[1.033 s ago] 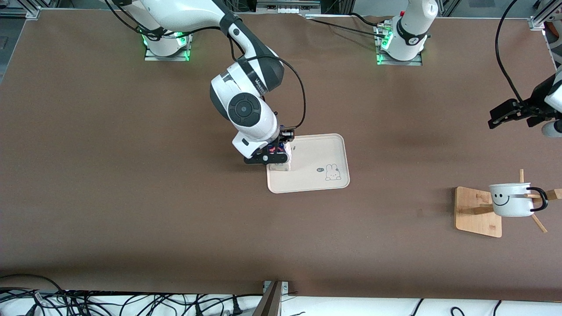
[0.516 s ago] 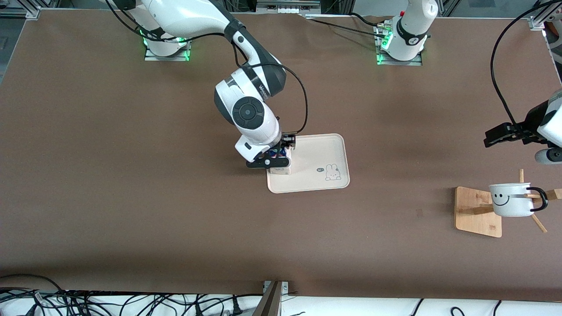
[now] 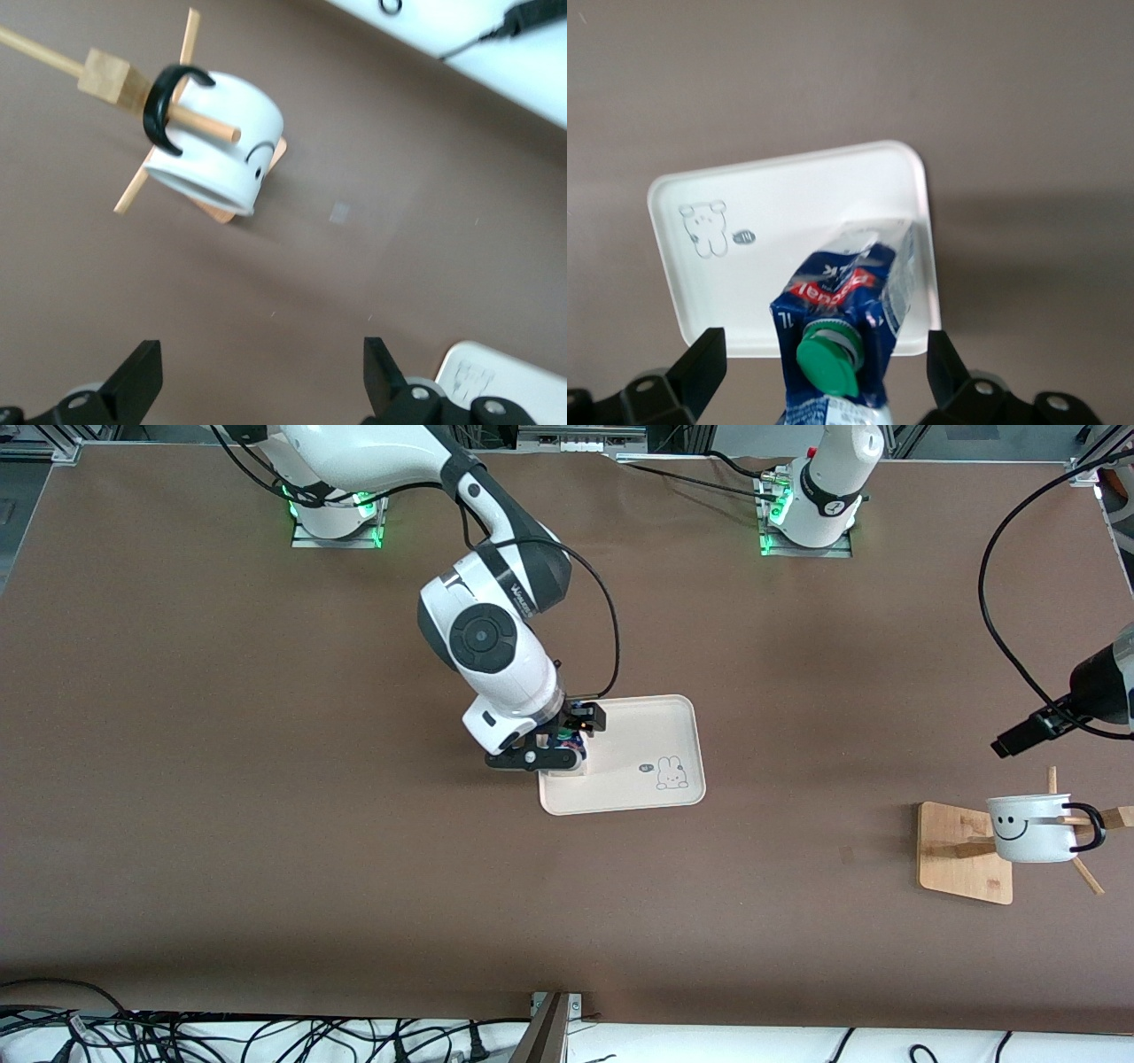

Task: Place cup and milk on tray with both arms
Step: 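Lower the carton onto the tray while the left gripper reaches the mug, then open the right gripper and withdraw it while the left gripper descends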

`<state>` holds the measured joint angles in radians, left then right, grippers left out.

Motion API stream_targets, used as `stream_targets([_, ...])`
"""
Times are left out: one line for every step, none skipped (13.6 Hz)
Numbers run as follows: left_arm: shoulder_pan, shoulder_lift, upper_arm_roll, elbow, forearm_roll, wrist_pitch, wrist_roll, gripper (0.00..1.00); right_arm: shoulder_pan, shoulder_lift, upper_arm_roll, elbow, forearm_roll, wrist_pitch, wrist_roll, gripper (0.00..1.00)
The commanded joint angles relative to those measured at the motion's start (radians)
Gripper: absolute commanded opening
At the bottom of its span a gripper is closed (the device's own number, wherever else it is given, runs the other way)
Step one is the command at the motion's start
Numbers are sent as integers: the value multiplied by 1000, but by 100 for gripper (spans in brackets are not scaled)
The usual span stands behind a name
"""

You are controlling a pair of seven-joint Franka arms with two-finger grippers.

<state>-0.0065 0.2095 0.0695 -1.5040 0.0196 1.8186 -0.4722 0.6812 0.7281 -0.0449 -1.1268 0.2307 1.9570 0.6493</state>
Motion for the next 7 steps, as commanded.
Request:
stream_targets([3, -9, 3, -73, 16, 153, -49, 100, -90, -99, 5, -1, -14, -56, 9, 100])
stream_targets([8, -10, 3, -106, 14, 233, -52, 100, -135, -120, -18, -1, -5, -79, -6, 100])
stream_targets([25, -18, 3, -148, 8, 316, -52, 100, -184, -143, -26, -1, -2, -108, -37, 100])
stream_targets([37, -27, 1, -195, 3, 394, -55, 100, -251, -162, -23, -1, -1, -165, -103, 100])
stream_targets([51, -42, 1, -250, 3, 480, -69, 100, -300, -180, -23, -1, -1, -224, -173, 100])
stream_targets([57, -61, 1, -309, 3, 546, -92, 100, -334, -214, -27, -2, -1, -280, -231, 100])
stream_targets([57, -85, 1, -374, -3, 627, -121, 100, -356, -243, -30, -13, -2, -321, -267, 100])
